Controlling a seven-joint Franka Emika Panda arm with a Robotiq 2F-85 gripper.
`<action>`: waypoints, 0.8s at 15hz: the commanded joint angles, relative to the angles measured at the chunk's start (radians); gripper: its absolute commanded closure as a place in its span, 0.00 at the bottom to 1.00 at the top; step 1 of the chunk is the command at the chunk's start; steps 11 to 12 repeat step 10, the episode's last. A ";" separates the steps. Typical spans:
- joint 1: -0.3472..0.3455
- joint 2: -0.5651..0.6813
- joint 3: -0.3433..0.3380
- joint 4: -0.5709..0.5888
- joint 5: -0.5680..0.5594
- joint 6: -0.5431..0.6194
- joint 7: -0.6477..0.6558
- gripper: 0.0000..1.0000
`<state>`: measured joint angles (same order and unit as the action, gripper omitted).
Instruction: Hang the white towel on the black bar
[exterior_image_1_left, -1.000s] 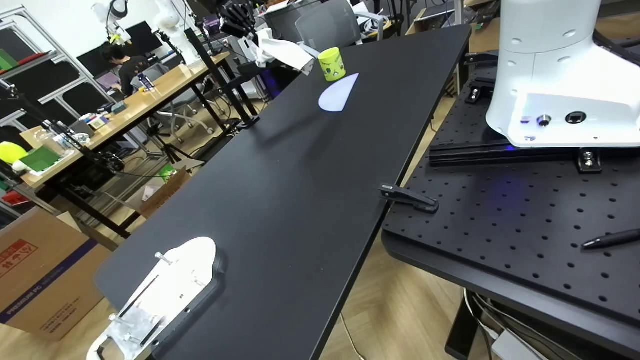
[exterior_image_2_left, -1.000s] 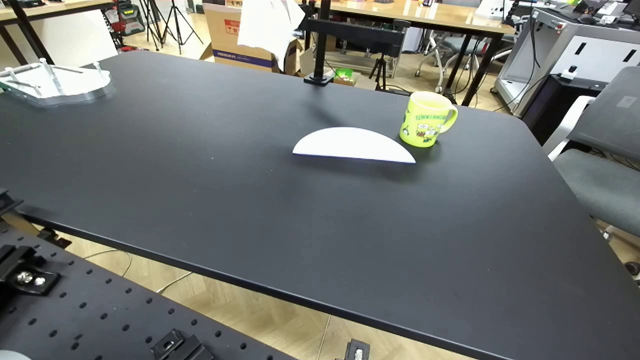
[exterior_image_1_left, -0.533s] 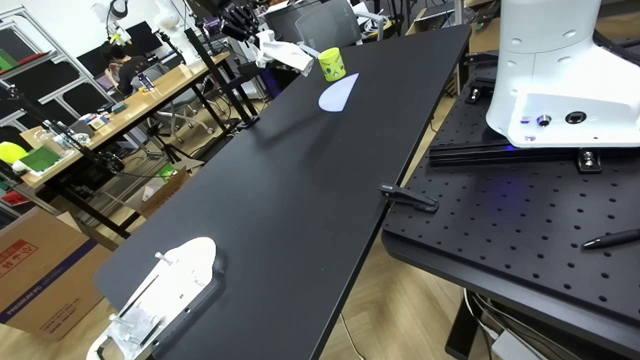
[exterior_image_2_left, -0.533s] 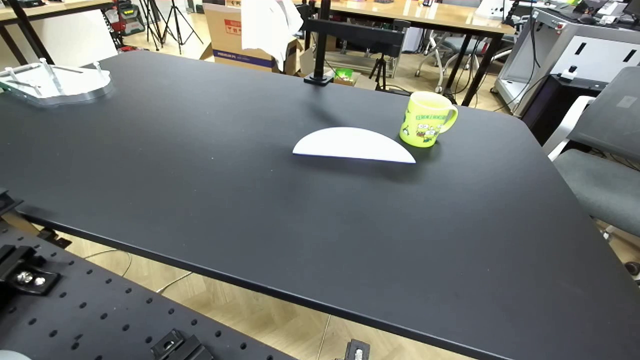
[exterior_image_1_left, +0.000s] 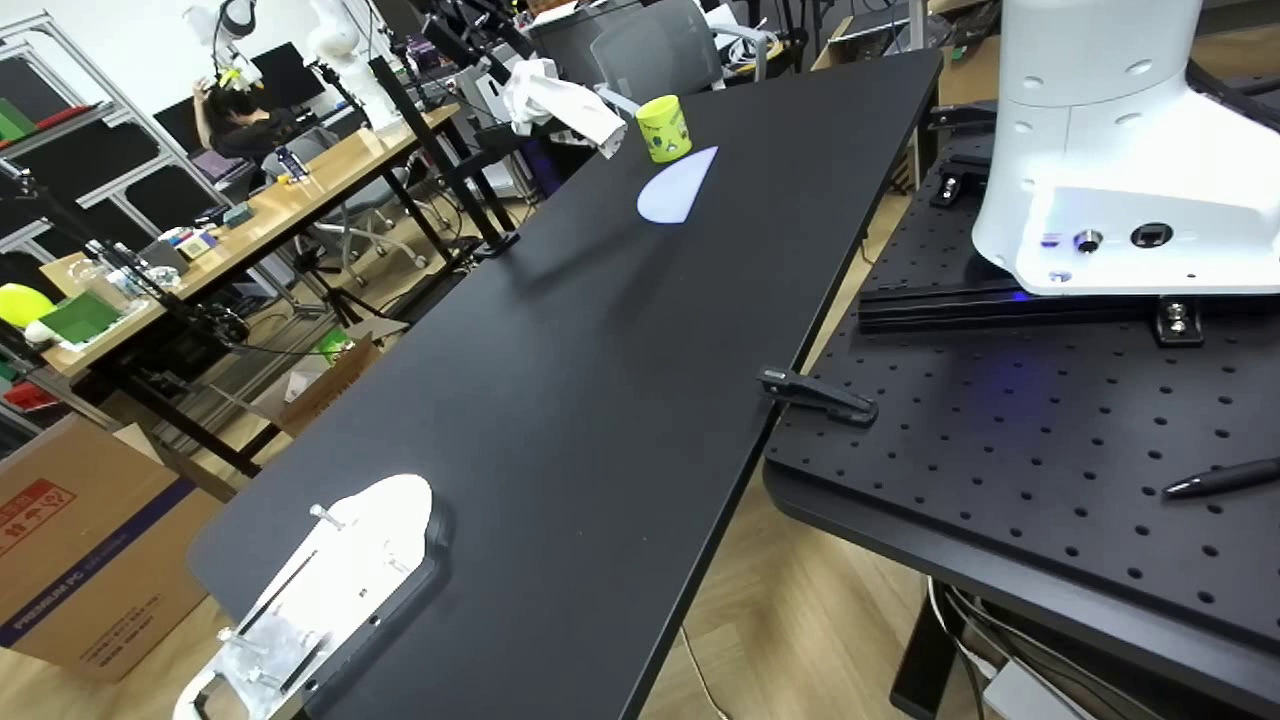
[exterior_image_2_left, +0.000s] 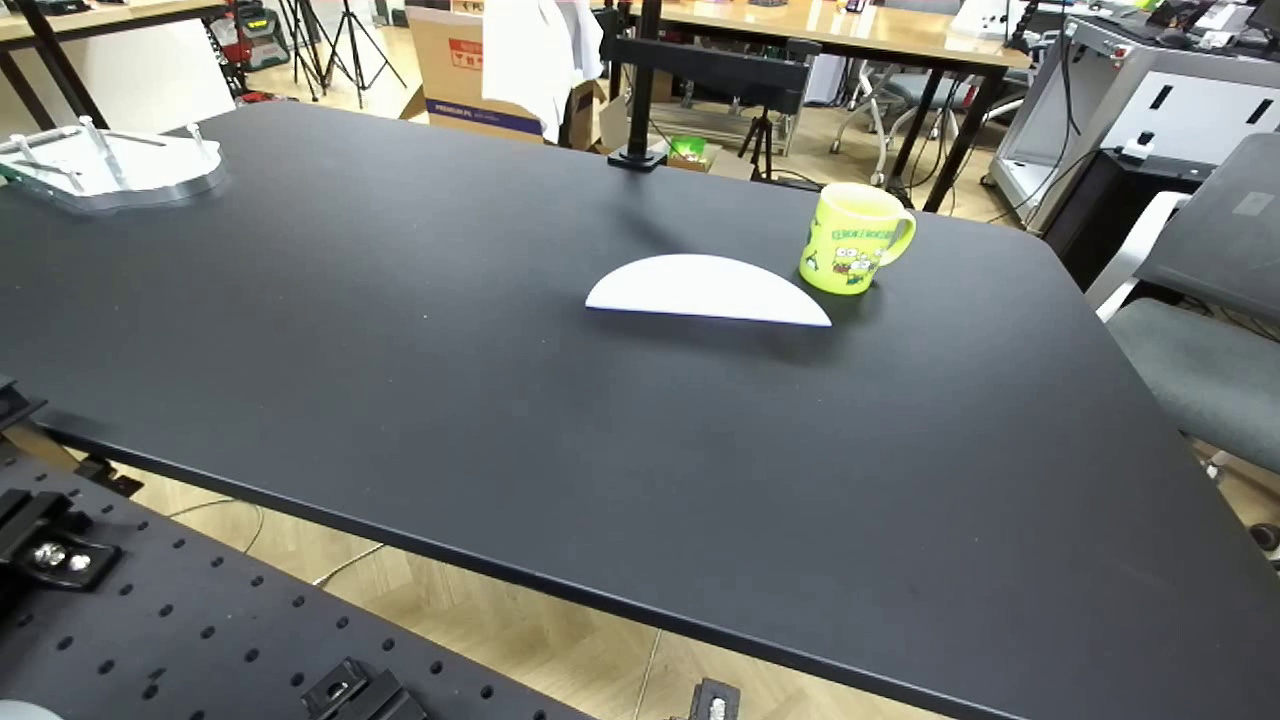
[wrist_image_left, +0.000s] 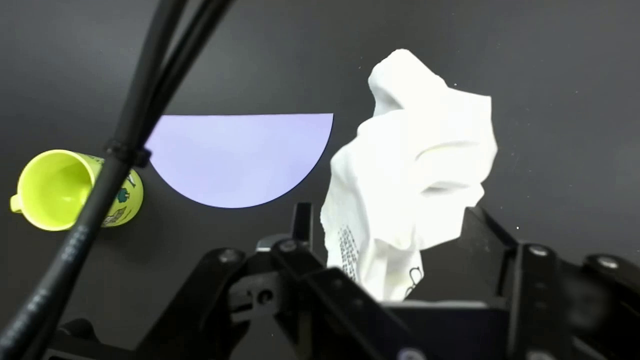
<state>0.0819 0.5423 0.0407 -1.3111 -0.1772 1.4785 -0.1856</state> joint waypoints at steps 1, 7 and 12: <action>0.009 -0.013 -0.006 0.034 -0.029 -0.028 0.028 0.00; 0.040 -0.104 0.006 -0.006 -0.037 -0.019 0.104 0.00; 0.038 -0.077 0.010 0.019 -0.040 -0.012 0.069 0.00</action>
